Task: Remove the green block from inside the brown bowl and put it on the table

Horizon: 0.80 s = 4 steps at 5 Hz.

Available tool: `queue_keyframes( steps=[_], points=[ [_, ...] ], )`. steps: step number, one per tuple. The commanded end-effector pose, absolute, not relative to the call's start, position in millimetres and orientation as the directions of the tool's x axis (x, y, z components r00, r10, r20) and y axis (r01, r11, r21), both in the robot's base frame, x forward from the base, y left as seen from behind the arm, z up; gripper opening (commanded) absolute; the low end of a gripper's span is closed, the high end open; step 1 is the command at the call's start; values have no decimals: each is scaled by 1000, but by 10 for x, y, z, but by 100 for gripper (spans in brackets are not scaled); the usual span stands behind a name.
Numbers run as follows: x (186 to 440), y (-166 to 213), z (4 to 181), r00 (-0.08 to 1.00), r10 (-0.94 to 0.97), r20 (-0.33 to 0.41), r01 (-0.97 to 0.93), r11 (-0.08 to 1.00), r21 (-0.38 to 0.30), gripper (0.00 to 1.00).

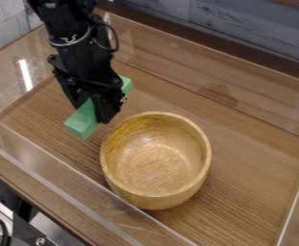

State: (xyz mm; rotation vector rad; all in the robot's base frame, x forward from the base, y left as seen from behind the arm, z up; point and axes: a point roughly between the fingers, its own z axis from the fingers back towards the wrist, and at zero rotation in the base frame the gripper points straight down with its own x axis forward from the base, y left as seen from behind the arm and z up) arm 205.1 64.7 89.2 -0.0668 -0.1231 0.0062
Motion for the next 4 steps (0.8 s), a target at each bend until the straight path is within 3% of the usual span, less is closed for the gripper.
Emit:
queue_keyframes(
  steps=[1,4],
  points=[
    [2166,733,1010,985,23,172,-16,999,-43,0],
    [2209,813,950,986,47,158,-42,998,-35,0]
  ],
)
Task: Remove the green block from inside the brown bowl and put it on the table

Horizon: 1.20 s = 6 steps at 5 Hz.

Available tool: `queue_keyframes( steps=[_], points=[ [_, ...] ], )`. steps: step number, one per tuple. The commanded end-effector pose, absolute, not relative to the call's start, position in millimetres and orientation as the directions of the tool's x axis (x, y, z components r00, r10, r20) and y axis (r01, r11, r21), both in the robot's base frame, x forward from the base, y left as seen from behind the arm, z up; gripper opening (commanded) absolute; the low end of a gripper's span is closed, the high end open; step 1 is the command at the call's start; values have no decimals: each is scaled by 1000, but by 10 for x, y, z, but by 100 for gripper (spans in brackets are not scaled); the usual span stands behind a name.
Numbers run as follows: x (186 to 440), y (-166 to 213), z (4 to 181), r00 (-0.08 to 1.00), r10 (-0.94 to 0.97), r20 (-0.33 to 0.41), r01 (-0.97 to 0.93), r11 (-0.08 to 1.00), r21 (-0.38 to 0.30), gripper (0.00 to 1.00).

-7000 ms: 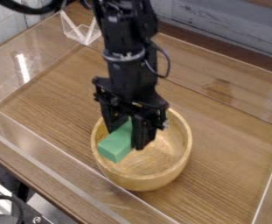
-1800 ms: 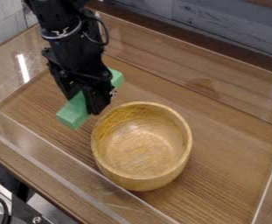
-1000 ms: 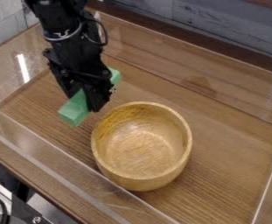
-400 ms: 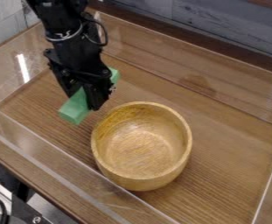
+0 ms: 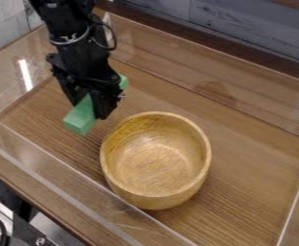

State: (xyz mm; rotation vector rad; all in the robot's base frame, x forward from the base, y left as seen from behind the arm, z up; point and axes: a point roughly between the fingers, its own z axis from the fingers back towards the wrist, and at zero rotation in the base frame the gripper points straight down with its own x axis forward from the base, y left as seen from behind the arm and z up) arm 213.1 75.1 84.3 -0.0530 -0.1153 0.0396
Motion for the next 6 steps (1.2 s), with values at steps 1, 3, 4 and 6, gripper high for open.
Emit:
queue_keyframes(
  steps=[1,3,4,6],
  points=[
    [2224,835,945,987,56,150,-52,998,-33,0],
    [2244,877,943,988,73,137,-70,997,-32,0],
    [2297,1021,861,987,76,144,-73,997,-28,0],
    [2378,1219,768,985,80,153,-78,997,-20,0]
  ],
)
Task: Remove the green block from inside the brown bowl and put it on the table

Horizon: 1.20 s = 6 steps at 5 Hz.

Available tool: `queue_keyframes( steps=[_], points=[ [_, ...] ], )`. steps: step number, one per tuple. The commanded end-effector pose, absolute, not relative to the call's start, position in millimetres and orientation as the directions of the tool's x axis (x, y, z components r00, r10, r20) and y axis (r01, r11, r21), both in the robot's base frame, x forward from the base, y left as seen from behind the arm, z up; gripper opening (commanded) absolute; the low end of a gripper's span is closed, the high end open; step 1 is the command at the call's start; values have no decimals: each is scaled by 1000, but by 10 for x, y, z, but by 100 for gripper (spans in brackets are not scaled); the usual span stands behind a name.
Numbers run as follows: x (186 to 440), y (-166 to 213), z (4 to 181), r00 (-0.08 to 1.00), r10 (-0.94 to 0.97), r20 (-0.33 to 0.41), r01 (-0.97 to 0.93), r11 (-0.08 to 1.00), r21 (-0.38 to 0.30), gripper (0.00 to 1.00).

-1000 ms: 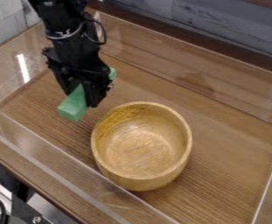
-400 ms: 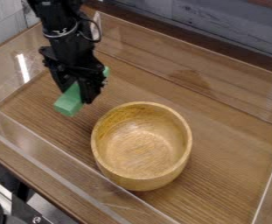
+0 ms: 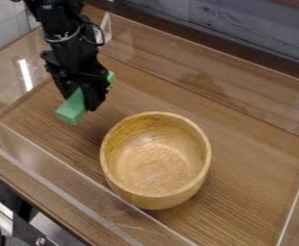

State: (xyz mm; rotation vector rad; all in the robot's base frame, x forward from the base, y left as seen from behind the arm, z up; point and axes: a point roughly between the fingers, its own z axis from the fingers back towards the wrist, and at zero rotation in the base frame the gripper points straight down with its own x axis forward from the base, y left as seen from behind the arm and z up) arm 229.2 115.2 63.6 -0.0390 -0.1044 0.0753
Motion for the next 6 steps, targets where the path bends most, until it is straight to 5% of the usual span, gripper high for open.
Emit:
queue_keyframes(
  steps=[1,6],
  points=[
    [2408,1275,747,985,82,154,-80,997,-18,0],
    [2555,1487,576,982,108,154,-107,994,-18,0]
  ],
)
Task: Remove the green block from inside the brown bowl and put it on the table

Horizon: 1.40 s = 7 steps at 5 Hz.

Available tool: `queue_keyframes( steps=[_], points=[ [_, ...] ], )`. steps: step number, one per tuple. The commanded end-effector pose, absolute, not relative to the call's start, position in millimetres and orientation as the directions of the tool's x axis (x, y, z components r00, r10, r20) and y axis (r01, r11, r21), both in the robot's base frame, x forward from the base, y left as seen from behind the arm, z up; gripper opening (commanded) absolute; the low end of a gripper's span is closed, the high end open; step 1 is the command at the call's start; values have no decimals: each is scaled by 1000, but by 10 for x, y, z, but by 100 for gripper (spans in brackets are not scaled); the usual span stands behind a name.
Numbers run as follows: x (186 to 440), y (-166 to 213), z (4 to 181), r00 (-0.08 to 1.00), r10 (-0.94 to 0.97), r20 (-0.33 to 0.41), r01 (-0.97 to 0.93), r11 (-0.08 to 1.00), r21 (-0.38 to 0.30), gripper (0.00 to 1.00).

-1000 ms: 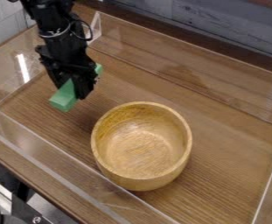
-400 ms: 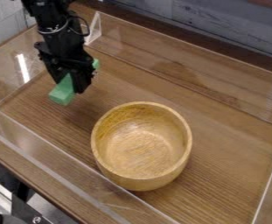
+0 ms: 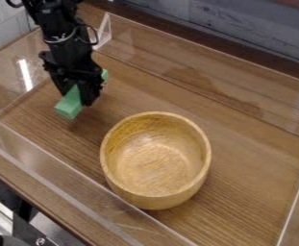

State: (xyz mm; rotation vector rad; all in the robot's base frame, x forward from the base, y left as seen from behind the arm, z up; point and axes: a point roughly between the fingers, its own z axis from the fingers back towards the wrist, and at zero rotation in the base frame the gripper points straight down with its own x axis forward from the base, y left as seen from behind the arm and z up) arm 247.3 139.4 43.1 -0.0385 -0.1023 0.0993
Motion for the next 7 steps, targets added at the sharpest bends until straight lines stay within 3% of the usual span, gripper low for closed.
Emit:
queue_keyframes(
  steps=[1,2,7],
  points=[
    [2563,1504,571,982,111,150,-109,994,-21,100],
    [2576,1517,680,983,114,145,-111,993,-31,100],
    [2655,1468,543,985,101,141,-94,994,-59,100]
  ],
)
